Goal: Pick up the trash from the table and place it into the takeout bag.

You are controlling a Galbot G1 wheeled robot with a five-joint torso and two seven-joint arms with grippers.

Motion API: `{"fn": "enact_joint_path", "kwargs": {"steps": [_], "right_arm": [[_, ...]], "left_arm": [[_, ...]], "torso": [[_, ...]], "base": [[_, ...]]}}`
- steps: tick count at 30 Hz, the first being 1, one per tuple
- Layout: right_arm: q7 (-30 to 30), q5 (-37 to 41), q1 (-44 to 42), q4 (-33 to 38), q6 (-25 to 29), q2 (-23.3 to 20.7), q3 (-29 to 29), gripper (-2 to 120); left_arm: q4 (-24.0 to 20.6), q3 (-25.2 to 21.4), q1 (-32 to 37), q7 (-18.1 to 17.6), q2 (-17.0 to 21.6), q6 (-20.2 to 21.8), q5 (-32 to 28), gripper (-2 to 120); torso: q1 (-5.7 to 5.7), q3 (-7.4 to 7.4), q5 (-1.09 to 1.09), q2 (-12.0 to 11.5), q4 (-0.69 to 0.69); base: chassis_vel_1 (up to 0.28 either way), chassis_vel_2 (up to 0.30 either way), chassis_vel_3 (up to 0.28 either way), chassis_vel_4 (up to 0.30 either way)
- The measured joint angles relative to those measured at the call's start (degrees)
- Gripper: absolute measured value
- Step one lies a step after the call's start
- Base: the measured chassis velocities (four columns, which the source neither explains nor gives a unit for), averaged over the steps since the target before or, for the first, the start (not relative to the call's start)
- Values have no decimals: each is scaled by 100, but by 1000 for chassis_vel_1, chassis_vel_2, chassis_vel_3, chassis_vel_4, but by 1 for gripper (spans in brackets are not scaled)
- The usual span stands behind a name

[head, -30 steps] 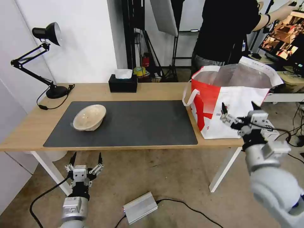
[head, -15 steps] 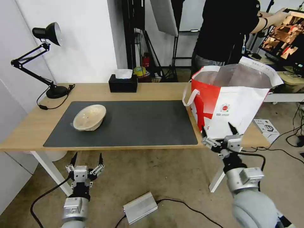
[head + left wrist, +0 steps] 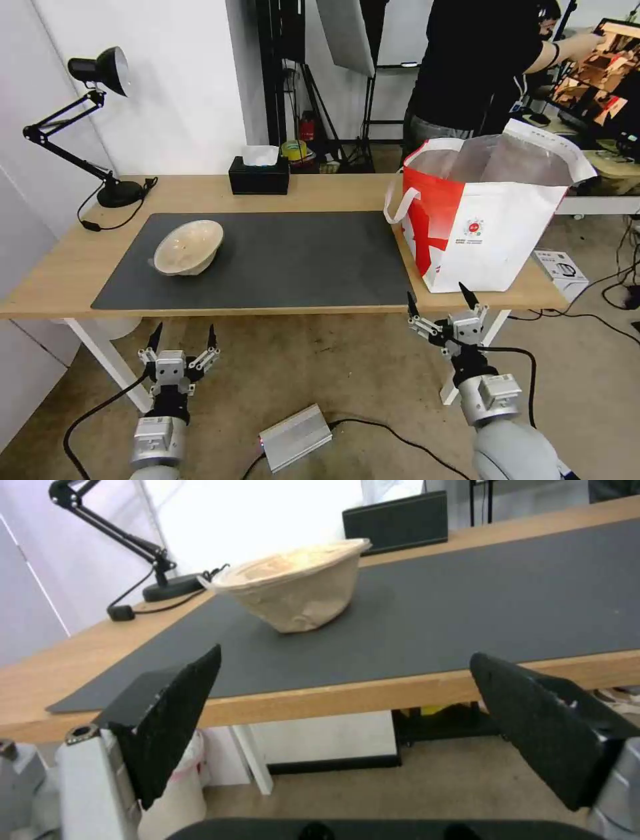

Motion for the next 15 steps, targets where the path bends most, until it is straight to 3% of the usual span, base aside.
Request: {"fn": "enact_joint_path", "kwargs": {"steps": [15], "right_arm": [[506, -64, -327, -186, 188, 252, 88, 100]], "left_arm": [[44, -9, 17, 0, 7, -10, 11, 100]], "torso": [[0, 0, 1, 0, 0]], "base": [[0, 0, 0, 0]]}}
